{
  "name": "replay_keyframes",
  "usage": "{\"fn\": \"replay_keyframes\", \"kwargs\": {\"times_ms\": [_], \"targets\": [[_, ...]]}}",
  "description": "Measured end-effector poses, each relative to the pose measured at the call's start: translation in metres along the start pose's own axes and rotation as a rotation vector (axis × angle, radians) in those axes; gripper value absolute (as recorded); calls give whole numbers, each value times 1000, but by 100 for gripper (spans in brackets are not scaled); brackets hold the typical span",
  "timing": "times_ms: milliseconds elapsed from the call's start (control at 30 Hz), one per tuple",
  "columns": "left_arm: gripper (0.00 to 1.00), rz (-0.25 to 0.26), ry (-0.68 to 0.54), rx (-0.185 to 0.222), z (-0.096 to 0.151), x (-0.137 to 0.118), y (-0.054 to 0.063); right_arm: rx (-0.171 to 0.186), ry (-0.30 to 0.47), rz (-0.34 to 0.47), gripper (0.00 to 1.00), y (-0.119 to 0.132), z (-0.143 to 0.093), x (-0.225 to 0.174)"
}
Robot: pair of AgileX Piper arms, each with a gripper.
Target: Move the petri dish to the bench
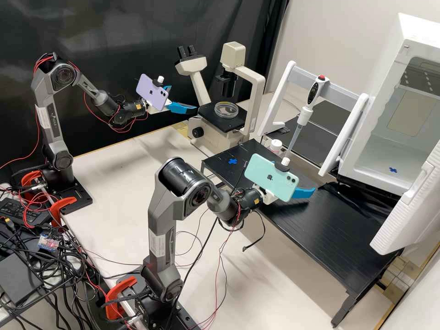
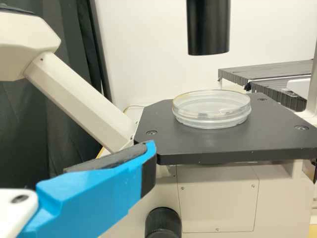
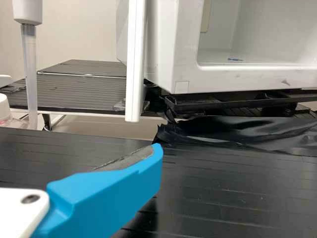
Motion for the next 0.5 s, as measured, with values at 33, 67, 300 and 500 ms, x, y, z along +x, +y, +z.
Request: {"fn": "replay_keyframes", "kwargs": {"times_ms": [33,67,300,500], "targets": [[100,0,0,0,0,0,0,0,0,0,100,0,0,0],[100,0,0,0,0,0,0,0,0,0,100,0,0,0],[100,0,0,0,0,0,0,0,0,-6,100,-2,0,-2],[100,0,0,0,0,0,0,5,69,-35,100,-11,-21,-16]]}}
